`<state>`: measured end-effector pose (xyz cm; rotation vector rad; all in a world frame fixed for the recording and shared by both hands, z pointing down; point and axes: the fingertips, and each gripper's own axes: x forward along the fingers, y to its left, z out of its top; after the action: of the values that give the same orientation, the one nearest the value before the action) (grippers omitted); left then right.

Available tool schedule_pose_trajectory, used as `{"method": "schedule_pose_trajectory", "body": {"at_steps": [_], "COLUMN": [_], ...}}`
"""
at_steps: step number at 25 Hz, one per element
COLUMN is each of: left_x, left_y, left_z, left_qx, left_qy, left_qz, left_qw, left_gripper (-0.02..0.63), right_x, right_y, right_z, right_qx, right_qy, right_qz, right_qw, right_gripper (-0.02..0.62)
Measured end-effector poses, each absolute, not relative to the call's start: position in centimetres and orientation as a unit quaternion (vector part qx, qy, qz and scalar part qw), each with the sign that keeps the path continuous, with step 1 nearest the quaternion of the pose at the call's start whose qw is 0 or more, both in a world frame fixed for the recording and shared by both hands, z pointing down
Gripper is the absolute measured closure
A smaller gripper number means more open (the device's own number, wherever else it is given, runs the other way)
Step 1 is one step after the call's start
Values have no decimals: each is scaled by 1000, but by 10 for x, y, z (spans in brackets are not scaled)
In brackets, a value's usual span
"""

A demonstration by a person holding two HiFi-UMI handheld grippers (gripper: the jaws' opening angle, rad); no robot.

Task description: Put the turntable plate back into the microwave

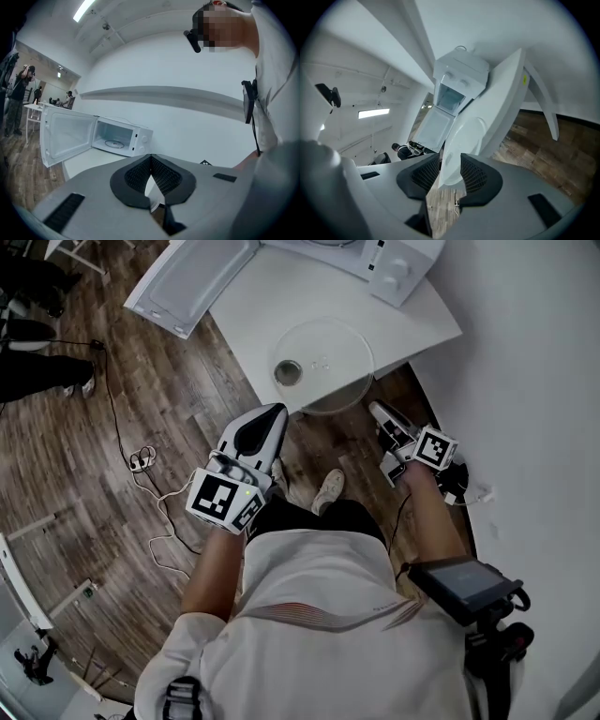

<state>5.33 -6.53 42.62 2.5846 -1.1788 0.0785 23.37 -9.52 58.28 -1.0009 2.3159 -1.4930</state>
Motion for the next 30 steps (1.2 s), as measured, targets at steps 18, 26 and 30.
{"method": "schedule_pose_trajectory", "body": {"at_steps": [18, 26, 30], "left_x": [18, 14, 13], "left_y": [-67, -65, -64], "left_z": [476, 482, 482], "left_qx": [868, 867, 866], "left_qy": [-457, -457, -457], "left_qz": [53, 56, 56], "left_qw": [187, 192, 194], "left_gripper": [595, 595, 595], "right_x": [171, 160, 156], "right_y": [-116, -118, -120], "right_z": [665, 671, 670], "right_qx": [-262, -238, -235], "right_qy": [730, 710, 708], "right_qz": [-610, -636, -640], "right_qw": [162, 184, 187], "right_gripper": [435, 436, 496]}}
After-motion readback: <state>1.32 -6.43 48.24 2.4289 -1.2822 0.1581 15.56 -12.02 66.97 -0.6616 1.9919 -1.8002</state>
